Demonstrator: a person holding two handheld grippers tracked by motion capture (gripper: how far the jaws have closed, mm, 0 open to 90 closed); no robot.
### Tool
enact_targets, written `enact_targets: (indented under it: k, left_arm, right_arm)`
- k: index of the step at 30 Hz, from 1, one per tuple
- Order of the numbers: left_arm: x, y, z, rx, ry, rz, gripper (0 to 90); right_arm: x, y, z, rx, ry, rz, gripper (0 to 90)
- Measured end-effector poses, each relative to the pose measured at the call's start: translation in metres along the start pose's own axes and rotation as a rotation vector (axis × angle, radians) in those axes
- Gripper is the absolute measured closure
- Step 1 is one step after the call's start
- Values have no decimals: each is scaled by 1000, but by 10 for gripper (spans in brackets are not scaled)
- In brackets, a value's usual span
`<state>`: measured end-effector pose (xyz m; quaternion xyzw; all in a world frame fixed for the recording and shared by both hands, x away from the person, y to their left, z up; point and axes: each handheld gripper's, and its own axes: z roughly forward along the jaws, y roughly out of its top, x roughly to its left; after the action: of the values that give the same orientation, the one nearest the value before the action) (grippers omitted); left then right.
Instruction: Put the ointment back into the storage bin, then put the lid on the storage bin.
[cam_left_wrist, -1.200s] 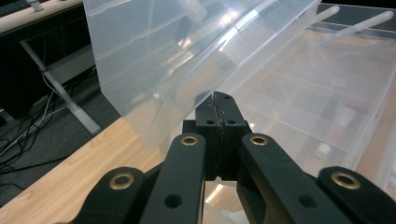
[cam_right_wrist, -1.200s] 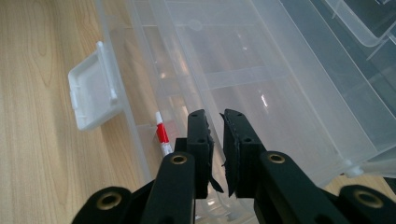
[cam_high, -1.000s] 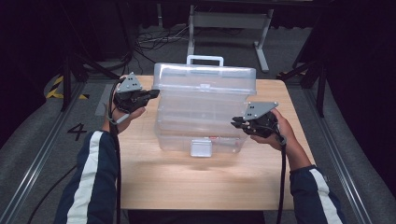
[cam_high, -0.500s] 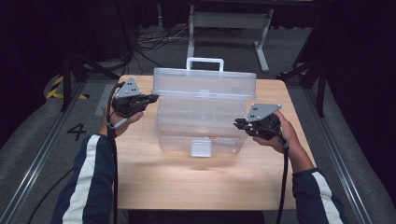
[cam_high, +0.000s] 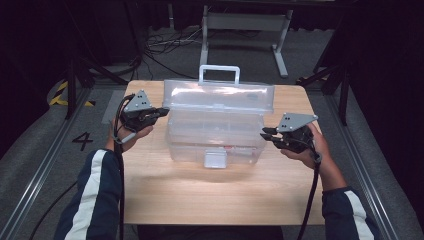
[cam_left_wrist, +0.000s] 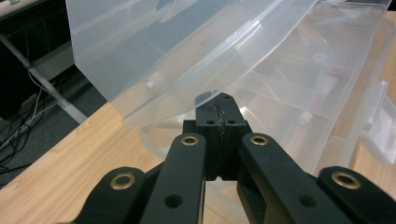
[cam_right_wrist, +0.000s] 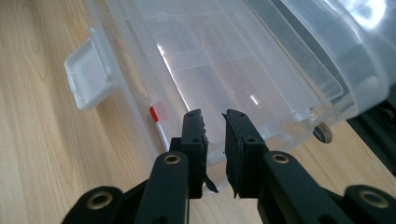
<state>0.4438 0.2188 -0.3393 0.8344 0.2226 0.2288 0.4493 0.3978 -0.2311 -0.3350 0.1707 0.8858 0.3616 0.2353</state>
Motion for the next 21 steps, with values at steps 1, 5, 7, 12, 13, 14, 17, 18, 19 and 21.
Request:
enact_targets:
  k: [1, 5, 7, 12, 13, 14, 17, 18, 19, 21]
  left_arm:
    - [-1, 0, 0, 3, -1, 3, 900]
    - [-3, -3, 0, 13, -11, 12, 900]
    - [-3, -4, 0, 16, -11, 14, 900]
    - [-6, -7, 0, 18, -14, 9, 900]
    - [-7, -7, 0, 20, -12, 9, 900]
    - [-8, -8, 0, 24, -6, 15, 900]
    - [-11, -10, 0, 36, -11, 17, 900]
    - [-11, -10, 0, 36, -11, 17, 900]
    - [-13, -11, 0, 42, -10, 21, 900]
    - [-14, -14, 0, 44, -9, 19, 900]
  right_arm:
    - [0, 0, 0, 0, 0, 0, 769]
    - [1, -9, -5, 12, 4, 6, 755]
    - [1, -10, -5, 18, 4, 5, 755]
    - [1, -16, -6, 33, -5, 16, 748]
    - [1, -16, -6, 33, -5, 16, 746]
    - [1, -17, -6, 34, -6, 17, 744]
    - [1, -19, -6, 37, -10, 19, 730]
    - [2, -20, -6, 40, -10, 22, 730]
    - [2, -20, -6, 40, -10, 22, 730]
    - [1, -23, -5, 44, -12, 27, 730]
